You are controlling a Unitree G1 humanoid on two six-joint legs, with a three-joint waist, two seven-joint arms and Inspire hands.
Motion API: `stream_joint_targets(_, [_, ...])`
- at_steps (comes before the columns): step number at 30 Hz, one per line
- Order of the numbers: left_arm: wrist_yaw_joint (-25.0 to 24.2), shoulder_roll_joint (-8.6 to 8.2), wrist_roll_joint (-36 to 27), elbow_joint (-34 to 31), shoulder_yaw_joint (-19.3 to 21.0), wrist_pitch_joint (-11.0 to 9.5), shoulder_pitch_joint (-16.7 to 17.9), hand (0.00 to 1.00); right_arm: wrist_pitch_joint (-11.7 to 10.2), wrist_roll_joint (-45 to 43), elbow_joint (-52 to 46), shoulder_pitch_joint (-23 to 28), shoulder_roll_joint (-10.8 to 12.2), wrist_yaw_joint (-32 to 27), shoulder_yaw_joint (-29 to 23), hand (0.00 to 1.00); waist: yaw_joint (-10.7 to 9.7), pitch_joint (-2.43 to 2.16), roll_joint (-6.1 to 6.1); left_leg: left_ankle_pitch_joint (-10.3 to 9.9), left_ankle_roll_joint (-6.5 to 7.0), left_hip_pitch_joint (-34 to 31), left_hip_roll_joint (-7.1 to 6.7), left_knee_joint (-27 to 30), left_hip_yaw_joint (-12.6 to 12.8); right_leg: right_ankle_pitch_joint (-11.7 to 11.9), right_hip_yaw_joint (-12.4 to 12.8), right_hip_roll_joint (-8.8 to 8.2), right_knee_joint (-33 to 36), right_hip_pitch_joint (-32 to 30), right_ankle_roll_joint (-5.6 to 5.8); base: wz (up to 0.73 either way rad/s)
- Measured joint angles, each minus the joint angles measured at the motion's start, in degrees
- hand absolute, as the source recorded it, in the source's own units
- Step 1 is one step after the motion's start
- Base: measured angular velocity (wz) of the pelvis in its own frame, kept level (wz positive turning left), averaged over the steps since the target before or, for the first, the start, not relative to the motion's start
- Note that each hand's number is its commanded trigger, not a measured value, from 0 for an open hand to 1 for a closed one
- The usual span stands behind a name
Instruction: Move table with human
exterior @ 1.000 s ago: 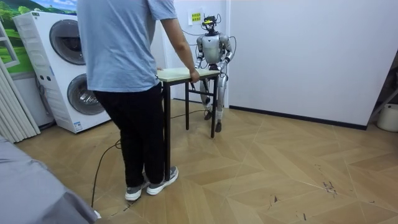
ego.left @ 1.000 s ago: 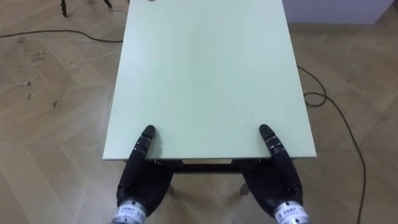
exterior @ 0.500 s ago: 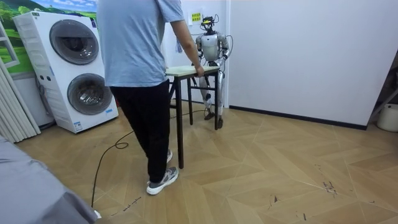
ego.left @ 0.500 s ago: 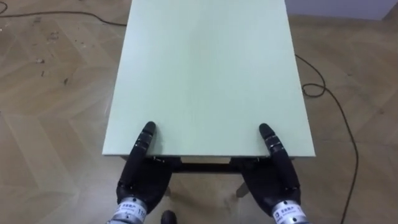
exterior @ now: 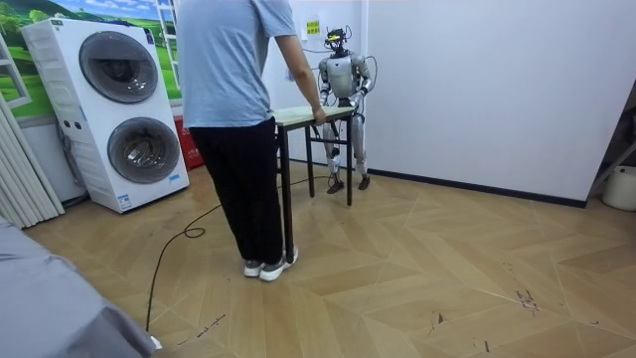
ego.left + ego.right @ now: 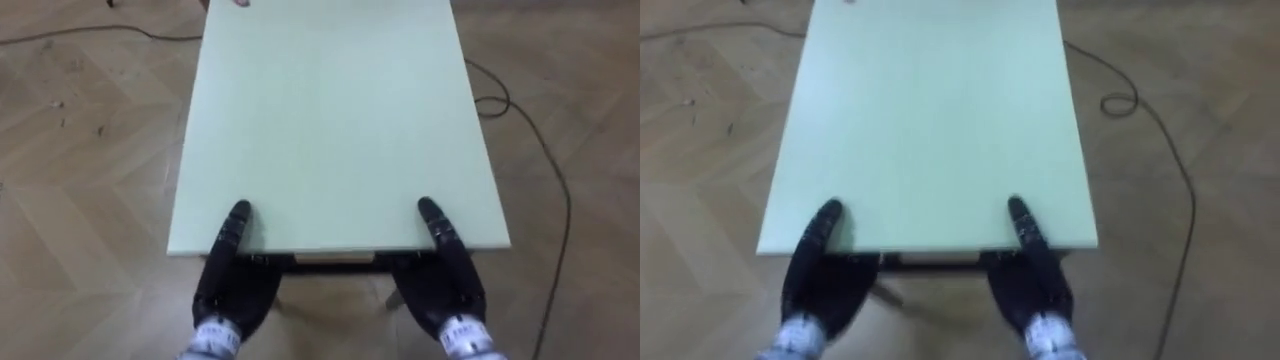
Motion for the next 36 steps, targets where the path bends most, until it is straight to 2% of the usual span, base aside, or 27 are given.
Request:
stream_joint_targets(1, [0.7, 0.06, 0.2, 0.2, -0.9, -0.3, -1.3, 1.0, 0.1, 0.4, 0.0, -0.1, -0.2, -0.2, -0.7, 1.0, -0.4, 0.3, -0.58, 0.4, 1.72, 1.1, -0.53, -1.6, 1.0, -0.1, -0.2, -1.12, 4.9, -2.7, 0.18, 0.3])
stream_joint_targets(2, [0.8, 0.39, 0.1, 0.7, -1.4, -0.8, -2.2, 1.0, 0.1, 0.5, 0.1, -0.2, 0.0, -0.3, -0.8, 1.0, -0.5, 0.91, -1.37, 1.0, 2.37, 1.5, -1.11, -1.9, 0.4, -0.3, -0.5, -2.18, 8.8, -4.8, 0.74, 0.15])
stream_joint_targets(3, [0.8, 0.39, 0.0, 1.7, -1.8, -1.8, -2.4, 1.0, 0.4, 0.5, 0.6, 0.0, 0.5, -0.3, -1.1, 1.0, -0.6, 1.18, -1.97, 0.9, 2.8, 1.3, -1.89, -0.9, -1.3, 0.0, 0.9, -3.05, 7.5, -6.9, 3.72, 0.21])
stream_joint_targets(4, [0.6, 1.21, 0.0, 2.0, -1.8, -2.0, -2.1, 1.0, 0.5, -0.6, 0.7, 0.7, 1.4, -0.1, -1.0, 1.0, -1.0, 1.02, -3.53, -0.1, 3.29, 0.0, -3.97, 1.3, -1.7, 5.0, 2.9, -4.55, 0.0, -6.2, 2.25, 0.16])
stream_joint_targets(5, [0.6, 0.86, 0.0, 3.4, -1.6, -1.7, -2.2, 1.0, 0.8, -1.4, 1.7, 0.4, 1.3, 0.0, -1.0, 1.0, -1.2, 0.94, -2.73, -1.3, 3.41, -1.3, -4.3, 4.1, -1.4, 5.1, 2.1, -4.87, -0.6, -5.6, 1.59, 0.13])
stream_joint_targets(6, [0.6, 0.75, 0.0, 4.0, -1.5, -1.6, -2.2, 1.0, 0.7, -1.8, 2.2, 0.1, 1.3, 0.1, -1.1, 1.0, -1.3, 0.94, -2.4, -1.5, 3.5, -2.2, -4.39, 5.2, -1.1, 5.5, 2.0, -5.05, -0.9, -5.6, 1.58, 0.0])
stream_joint_targets(8, [0.6, 0.87, 0.0, 4.3, -1.5, -1.2, -2.2, 1.0, 0.8, -2.0, 2.6, 0.4, 1.4, 0.6, -1.3, 1.0, -1.8, 0.9, -2.47, -1.4, 3.75, -2.9, -5.14, 5.5, -0.3, 6.5, 1.9, -5.63, -1.7, -5.4, 1.74, 0.12])
stream_joint_targets(9, [0.6, 1.01, 0.2, 4.5, -1.5, -1.2, -2.1, 1.0, 1.3, -2.1, 2.6, 0.8, 1.6, 0.6, -1.6, 1.0, -1.9, 0.76, -2.99, -1.1, 4.27, -2.9, -5.64, 5.3, -0.1, 7.3, 2.1, -6.02, -2.2, -5.0, 1.91, 0.1])
stream_joint_targets(11, [0.9, 0.89, 0.2, 4.8, -1.7, -1.1, -2.0, 1.0, 1.9, -2.2, 2.6, 1.1, 1.4, 0.6, -1.7, 1.0, -2.6, 0.73, -3.08, -0.3, 5.05, -2.9, -6.58, 5.5, -0.3, 9.0, 2.3, -6.79, -3.9, -4.0, 2.38, 0.09])
stream_joint_targets(13, [1.2, 0.96, 0.1, 5.0, -1.9, -0.9, -1.9, 1.0, 2.5, -2.2, 2.6, 1.2, 1.2, 0.4, -2.5, 1.0, -3.2, 0.8, -3.63, 1.3, 6.43, -3.4, -8.18, 4.8, 0.3, 12.1, 3.3, -8.22, -6.6, -3.4, 3.4, 0.08])
stream_joint_targets(14, [1.2, 0.91, 0.1, 5.0, -2.1, -0.8, -1.8, 1.0, 2.6, -2.2, 2.6, 1.4, 1.3, 0.4, -2.8, 1.0, -3.7, 0.82, -3.9, 2.1, 7.29, -3.6, -9.09, 4.6, 0.2, 13.3, 3.6, -8.82, -7.6, -3.0, 4.46, 0.13])
stream_joint_targets(15, [1.2, 0.82, 0.1, 5.0, -2.1, -0.8, -1.6, 1.0, 2.9, -2.2, 2.6, 1.6, 1.3, 0.4, -3.1, 1.0, -4.0, 0.84, -3.94, 2.4, 7.67, -3.7, -9.26, 4.5, 0.3, 13.6, 4.1, -9.19, -7.3, -3.0, 5.61, 0.22])
stream_joint_targets(16, [1.2, 0.39, 0.1, 5.0, -2.1, -0.6, -1.2, 1.0, 3.4, -2.1, 2.6, 2.2, 1.4, 0.3, -3.7, 1.0, -4.4, 0.9, -3.8, 2.8, 7.99, -3.6, -8.91, 4.5, 0.3, 9.5, 5.4, -10.23, -1.0, -3.5, 7.65, 0.34])
stream_joint_targets(17, [1.2, 0.95, 0.2, 4.9, -2.5, 0.0, -1.2, 1.0, 3.2, -0.9, 2.5, 3.2, 1.4, 0.3, -3.6, 1.0, -4.7, 0.82, -4.07, 3.3, 7.74, -3.4, -8.26, 4.3, 0.7, 2.3, 5.6, -11.56, 7.6, -2.8, 8.38, 0.35])
stream_joint_targets(18, [1.2, 1.17, 0.2, 4.9, -2.5, 0.0, -1.2, 1.0, 3.1, -0.4, 2.5, 3.4, 1.4, 0.3, -3.3, 1.0, -4.7, 0.78, -4.31, 3.6, 7.52, -3.3, -7.92, 4.0, 1.3, -0.2, 5.6, -12.18, 10.4, -1.9, 8.73, 0.18])
stream_joint_targets(19, [1.2, 1.54, 0.2, 4.9, -2.5, -0.1, -1.2, 1.0, 2.8, 0.0, 2.6, 3.4, 1.3, 0.3, -2.7, 1.0, -4.4, 0.7, -4.59, 4.2, 7.34, -3.3, -7.75, 3.3, 1.5, -3.6, 5.7, -13.02, 12.7, 0.5, 10.1, -0.07])
stream_joint_targets(20, [1.2, 1.51, 0.2, 4.9, -2.4, -0.1, -1.2, 1.0, 2.4, 0.1, 2.6, 3.3, 1.3, 0.3, -2.4, 1.0, -4.0, 0.72, -4.68, 4.6, 7.18, -3.4, -7.77, 3.0, 1.7, -5.5, 5.8, -13.25, 11.2, 3.3, 10.89, -0.13])
stream_joint_targets(22, [1.2, 1.19, 0.3, 4.9, -2.4, -0.1, -1.1, 1.0, 1.9, 0.1, 2.6, 3.2, 0.9, 0.3, -2.0, 1.0, -3.2, 0.78, -4.78, 5.0, 6.92, -3.5, -7.93, 2.6, 2.1, -5.7, 5.7, -12.05, 6.8, 5.0, 10.92, -0.2])
stream_joint_targets(24, [1.2, 1.15, 0.7, 4.9, -2.5, -0.2, -0.8, 1.0, 1.3, 0.0, 2.6, 3.1, 0.7, 0.3, -1.4, 1.0, -2.2, 0.81, -4.93, 5.6, 6.63, -2.8, -7.73, 1.2, 2.6, -4.9, 6.3, -10.77, 2.3, 6.6, 9.89, -0.29])
stream_joint_targets(28, [1.1, 1.55, 1.4, 5.0, -2.3, -0.5, -0.2, 1.0, 0.6, 0.2, 2.8, 3.8, 1.2, 0.3, -0.7, 1.0, -1.6, 0.78, -5.51, 7.1, 6.03, -0.6, -6.65, -2.2, 3.0, -2.0, 6.3, -8.38, -4.1, 10.1, 9.49, -0.08])
stream_joint_targets(36, [0.6, 1.57, 1.9, 4.2, -2.2, -0.4, 0.0, 1.0, -0.4, 0.7, 2.8, 3.8, 1.0, 1.0, -0.3, 1.0, -1.2, 0.7, -5.83, 7.3, 5.62, -0.8, -5.75, -2.9, 2.8, -1.2, 5.5, -7.35, -6.7, 10.8, 9.26, 0.02])
